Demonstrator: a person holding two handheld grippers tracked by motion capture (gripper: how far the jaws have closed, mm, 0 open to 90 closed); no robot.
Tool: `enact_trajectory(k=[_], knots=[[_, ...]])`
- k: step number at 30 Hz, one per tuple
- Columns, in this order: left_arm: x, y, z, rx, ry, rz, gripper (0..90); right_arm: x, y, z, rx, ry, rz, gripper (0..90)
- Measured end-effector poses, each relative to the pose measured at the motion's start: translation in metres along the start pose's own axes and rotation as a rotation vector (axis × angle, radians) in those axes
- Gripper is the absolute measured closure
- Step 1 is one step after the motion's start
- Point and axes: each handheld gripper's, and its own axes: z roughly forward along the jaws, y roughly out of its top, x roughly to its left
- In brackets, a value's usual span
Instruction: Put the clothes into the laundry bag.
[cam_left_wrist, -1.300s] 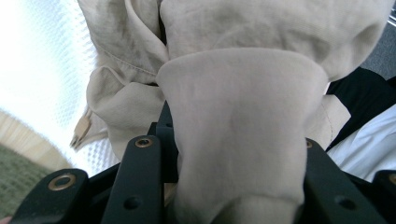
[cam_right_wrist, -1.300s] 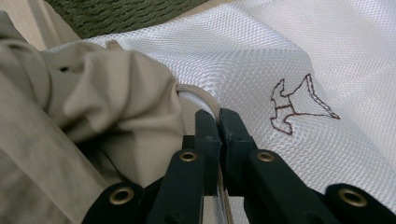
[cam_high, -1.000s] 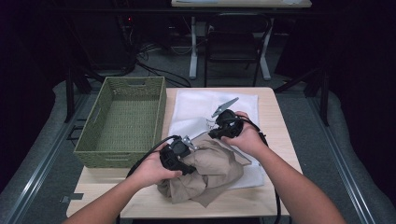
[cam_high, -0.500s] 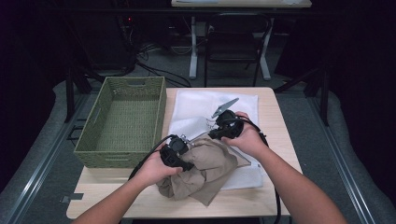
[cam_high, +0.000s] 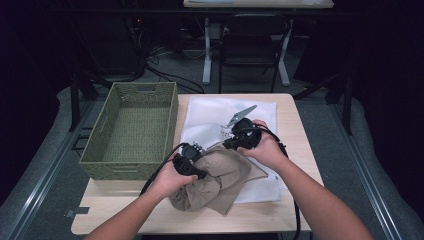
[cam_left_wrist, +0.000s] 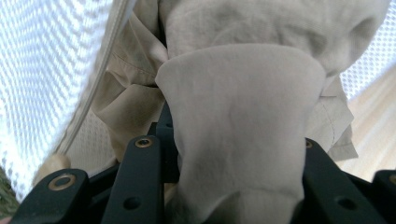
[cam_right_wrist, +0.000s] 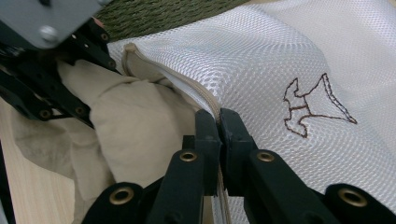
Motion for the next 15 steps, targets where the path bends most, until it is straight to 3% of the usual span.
enact_trajectory(k=[6,15], knots=[[-0.001,0.009,0.005,-0.006,0.02,-0.034,63.4,0.002,0.001,0.0,-0.002,0.005,0.001,87.3],[0.0,0.028,0.008,-0.02,0.057,-0.048,63.3,0.003,0.002,0.001,-0.011,0.016,0.001,87.4]])
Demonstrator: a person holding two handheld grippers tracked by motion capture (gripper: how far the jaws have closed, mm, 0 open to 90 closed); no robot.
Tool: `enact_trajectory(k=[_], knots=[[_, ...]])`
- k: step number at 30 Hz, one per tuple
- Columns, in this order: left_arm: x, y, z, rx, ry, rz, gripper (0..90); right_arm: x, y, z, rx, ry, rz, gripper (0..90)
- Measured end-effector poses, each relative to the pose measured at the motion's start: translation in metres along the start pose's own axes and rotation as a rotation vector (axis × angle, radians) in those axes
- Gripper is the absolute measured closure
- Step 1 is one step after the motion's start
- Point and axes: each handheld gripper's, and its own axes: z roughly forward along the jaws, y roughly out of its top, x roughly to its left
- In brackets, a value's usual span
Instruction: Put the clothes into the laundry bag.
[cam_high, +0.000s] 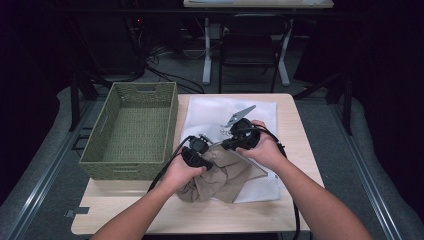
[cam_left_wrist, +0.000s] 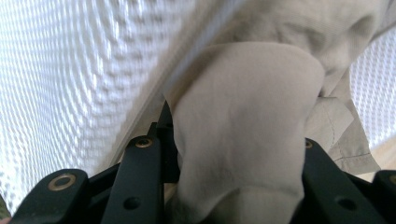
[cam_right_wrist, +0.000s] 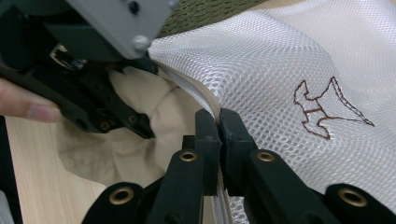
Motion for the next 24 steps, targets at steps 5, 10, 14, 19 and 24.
enact_trajectory(k=[5,10,14,19,24], knots=[[-0.002,0.007,0.005,-0.031,0.007,-0.025,63.3,0.0,0.001,0.0,-0.008,0.001,0.001,87.3],[-0.004,0.009,0.012,-0.043,0.025,-0.02,62.7,0.001,0.002,0.001,-0.01,0.004,-0.001,87.4],[-0.001,0.006,0.019,-0.06,0.032,-0.017,61.5,0.002,0.002,0.004,-0.003,0.004,-0.001,87.4],[0.001,0.003,0.025,-0.091,0.039,-0.035,57.3,0.003,0.002,0.007,0.001,0.006,-0.005,87.3],[0.002,0.003,0.025,-0.081,0.055,-0.02,56.3,0.002,-0.003,0.011,0.003,0.007,0.009,87.3]])
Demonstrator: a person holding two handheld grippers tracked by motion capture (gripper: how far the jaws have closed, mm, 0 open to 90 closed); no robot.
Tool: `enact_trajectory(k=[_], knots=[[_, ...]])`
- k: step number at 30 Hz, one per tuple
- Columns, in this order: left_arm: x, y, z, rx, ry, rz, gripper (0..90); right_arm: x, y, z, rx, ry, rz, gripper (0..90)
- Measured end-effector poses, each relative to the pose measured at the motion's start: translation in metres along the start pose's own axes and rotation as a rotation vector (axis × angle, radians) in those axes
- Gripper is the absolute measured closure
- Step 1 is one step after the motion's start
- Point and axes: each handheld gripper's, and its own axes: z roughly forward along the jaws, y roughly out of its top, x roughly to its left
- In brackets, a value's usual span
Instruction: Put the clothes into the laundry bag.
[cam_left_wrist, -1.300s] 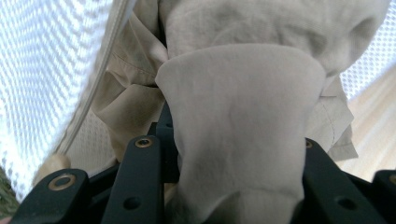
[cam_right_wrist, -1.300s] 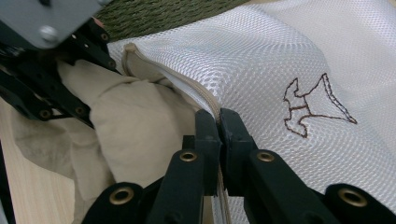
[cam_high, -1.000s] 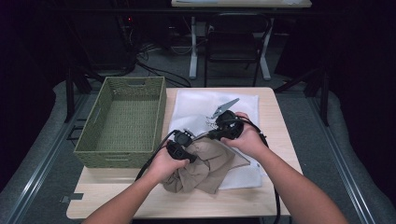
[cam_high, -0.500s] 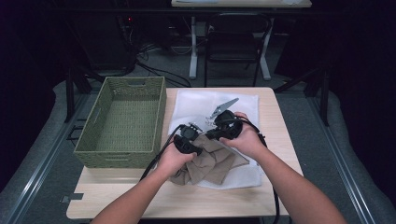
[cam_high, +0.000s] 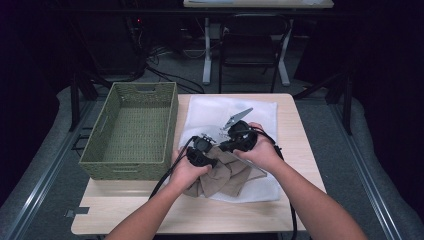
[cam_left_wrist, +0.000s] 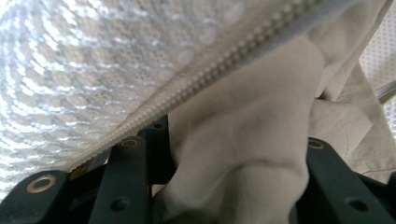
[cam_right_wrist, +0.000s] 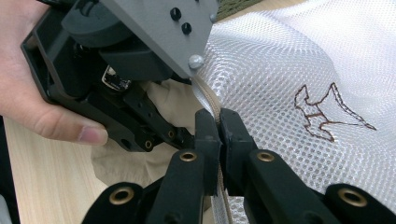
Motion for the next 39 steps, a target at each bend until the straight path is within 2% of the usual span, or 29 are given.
enact_trajectory(k=[4,7,15,20,23,31,32,35,39], knots=[[-0.003,0.0,0.002,0.002,0.037,0.01,55.2,-0.001,-0.002,0.001,0.0,-0.002,-0.002,87.3],[-0.003,0.0,0.003,0.006,0.041,0.005,52.9,0.0,-0.001,0.001,0.002,-0.004,0.001,87.3],[0.001,0.001,0.002,0.005,0.017,0.015,47.7,-0.001,-0.002,0.002,0.0,-0.004,0.0,87.3],[0.002,0.002,-0.005,0.0,-0.009,-0.015,42.4,-0.003,-0.003,0.002,-0.003,-0.004,0.01,87.3],[0.002,0.005,-0.012,0.014,-0.029,0.014,36.4,-0.005,-0.004,0.001,-0.005,-0.006,0.024,87.3],[-0.003,0.0,-0.043,-0.031,-0.07,0.034,34.9,-0.007,-0.005,-0.001,-0.011,-0.009,0.028,87.3],[-0.003,-0.001,-0.048,-0.035,-0.07,0.047,34.8,-0.007,-0.004,-0.001,-0.012,-0.01,0.029,87.3],[-0.001,-0.009,-0.062,-0.049,-0.076,0.05,34.9,-0.007,-0.005,-0.001,-0.011,-0.013,0.034,87.3],[0.003,-0.022,-0.072,-0.063,-0.067,0.057,35.8,-0.006,-0.004,-0.002,-0.009,-0.014,0.03,87.3]])
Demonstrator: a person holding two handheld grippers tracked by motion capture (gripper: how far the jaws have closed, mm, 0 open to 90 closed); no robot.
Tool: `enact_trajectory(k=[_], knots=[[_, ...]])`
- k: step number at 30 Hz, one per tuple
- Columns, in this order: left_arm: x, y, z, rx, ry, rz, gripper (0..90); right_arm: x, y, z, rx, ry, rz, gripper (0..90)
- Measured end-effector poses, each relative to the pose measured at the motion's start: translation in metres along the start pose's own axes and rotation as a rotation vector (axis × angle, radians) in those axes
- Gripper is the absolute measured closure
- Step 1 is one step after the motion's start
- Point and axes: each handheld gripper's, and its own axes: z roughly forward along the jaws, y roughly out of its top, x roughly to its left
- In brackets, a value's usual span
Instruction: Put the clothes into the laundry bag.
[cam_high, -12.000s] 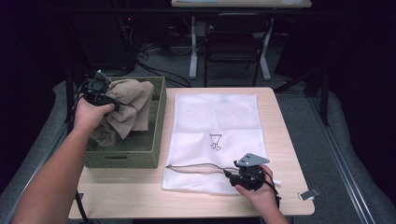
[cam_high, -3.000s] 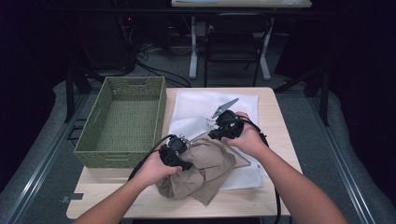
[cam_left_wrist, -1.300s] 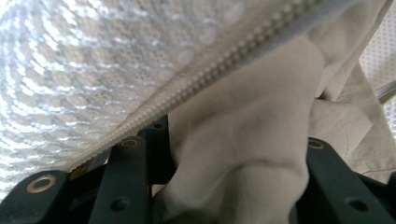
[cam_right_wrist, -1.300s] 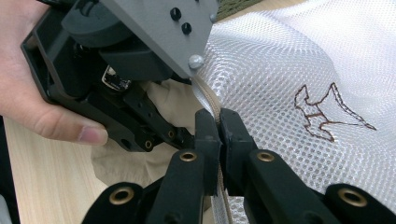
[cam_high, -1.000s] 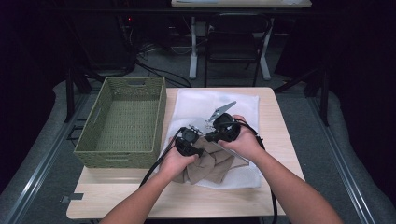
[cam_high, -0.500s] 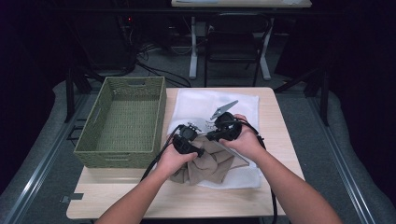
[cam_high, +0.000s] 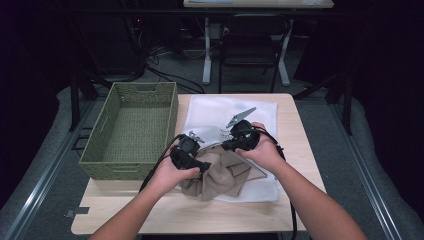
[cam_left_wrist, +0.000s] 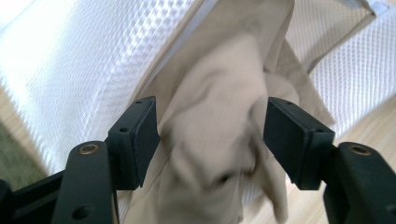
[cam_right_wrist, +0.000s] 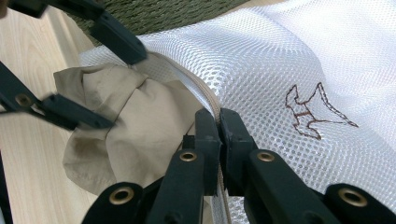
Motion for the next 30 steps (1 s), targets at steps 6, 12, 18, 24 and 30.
enact_trajectory(k=[6,12,18,24,30], knots=[[0.011,-0.021,-0.002,-0.009,-0.033,-0.026,37.1,0.001,0.0,0.0,-0.004,0.0,-0.007,87.3],[0.02,-0.033,0.011,0.017,-0.068,-0.062,35.0,0.002,0.001,0.002,0.004,0.0,-0.005,87.3],[0.018,-0.037,0.028,0.072,-0.032,-0.06,34.9,0.002,0.001,0.001,0.003,0.001,-0.007,87.3],[0.015,-0.041,0.037,0.09,-0.013,-0.004,51.8,0.003,0.001,0.001,0.0,0.001,-0.013,87.2],[0.016,-0.043,0.038,0.078,-0.029,-0.002,55.4,0.004,0.001,0.001,0.004,-0.001,-0.007,87.3]])
